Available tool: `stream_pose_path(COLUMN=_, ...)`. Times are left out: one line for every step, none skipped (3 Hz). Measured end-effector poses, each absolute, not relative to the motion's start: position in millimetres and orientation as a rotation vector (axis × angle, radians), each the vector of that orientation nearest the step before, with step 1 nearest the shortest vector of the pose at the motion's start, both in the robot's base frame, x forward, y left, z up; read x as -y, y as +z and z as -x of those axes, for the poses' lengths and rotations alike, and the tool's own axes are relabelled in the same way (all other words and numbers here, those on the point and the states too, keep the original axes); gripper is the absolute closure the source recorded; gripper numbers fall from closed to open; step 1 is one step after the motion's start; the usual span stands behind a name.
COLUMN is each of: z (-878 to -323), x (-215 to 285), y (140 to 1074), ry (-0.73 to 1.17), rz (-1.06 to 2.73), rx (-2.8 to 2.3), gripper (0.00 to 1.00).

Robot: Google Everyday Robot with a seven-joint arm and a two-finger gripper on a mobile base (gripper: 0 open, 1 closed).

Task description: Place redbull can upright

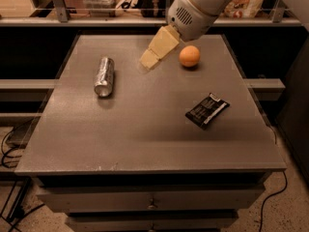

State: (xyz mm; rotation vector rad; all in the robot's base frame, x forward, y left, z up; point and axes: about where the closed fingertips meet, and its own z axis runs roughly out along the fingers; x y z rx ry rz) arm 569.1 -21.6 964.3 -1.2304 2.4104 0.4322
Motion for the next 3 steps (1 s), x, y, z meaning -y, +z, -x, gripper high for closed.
stream_pose_path(z=-583.0, x=-9.1, y=964.5, ry=0.48, rz=1.213, rx=-2.394, gripper=0.0)
stream_pose_path(z=-583.0, x=-9.2, y=964.4, ry=0.48, rz=1.213, rx=-2.394, gripper=0.0)
stream_pose_path(z=-588.6, x=-14.9, y=957.7, ry=0.445, rz=1.18, rx=-2.407, gripper=0.0)
